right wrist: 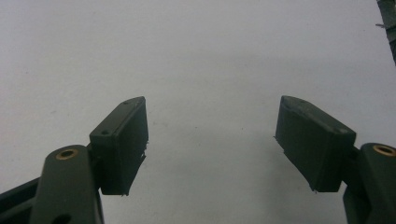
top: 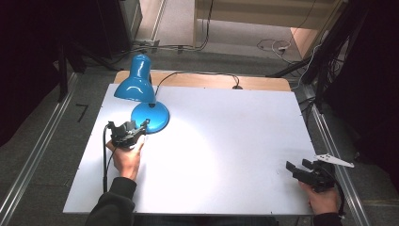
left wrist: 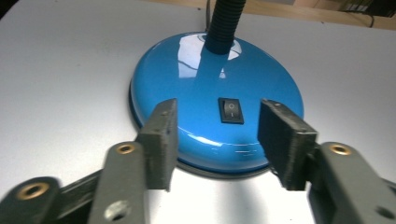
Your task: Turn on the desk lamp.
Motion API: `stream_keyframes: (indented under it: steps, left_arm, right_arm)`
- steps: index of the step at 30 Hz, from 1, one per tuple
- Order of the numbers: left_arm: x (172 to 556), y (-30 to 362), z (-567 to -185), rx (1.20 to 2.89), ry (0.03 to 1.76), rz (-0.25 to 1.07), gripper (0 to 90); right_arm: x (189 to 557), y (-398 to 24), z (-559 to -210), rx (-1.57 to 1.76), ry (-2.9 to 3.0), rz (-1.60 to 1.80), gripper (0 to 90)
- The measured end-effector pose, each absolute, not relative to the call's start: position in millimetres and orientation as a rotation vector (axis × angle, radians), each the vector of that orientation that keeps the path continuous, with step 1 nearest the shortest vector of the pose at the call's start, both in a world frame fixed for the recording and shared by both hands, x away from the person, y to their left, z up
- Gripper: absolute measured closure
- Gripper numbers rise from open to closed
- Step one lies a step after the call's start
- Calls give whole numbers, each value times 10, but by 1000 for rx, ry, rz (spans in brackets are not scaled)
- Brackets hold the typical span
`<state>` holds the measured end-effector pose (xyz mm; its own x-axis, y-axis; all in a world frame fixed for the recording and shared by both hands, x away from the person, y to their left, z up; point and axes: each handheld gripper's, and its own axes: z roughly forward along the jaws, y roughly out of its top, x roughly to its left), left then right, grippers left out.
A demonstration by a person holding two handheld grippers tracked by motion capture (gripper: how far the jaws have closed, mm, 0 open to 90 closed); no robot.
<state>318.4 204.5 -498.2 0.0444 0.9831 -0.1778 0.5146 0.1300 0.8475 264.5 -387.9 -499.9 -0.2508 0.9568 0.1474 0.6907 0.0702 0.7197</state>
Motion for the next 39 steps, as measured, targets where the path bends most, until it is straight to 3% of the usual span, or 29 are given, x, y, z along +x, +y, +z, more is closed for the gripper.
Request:
stream_keyframes:
  steps: [4, 9, 39]
  left_arm:
    - [3160, 2064, -4950, 1484, 1584, 740, 294]
    - [3129, 2076, -4932, 1511, 1587, 724, 241]
    - [2554, 2201, -4793, 1529, 1577, 700, 232]
  right_arm:
    - [2641, -3881, -4995, 1637, 1988, 1006, 239]
    - [2641, -3889, -4995, 1640, 1987, 1008, 239]
    - [2625, -3889, -4984, 1635, 1984, 1016, 239]
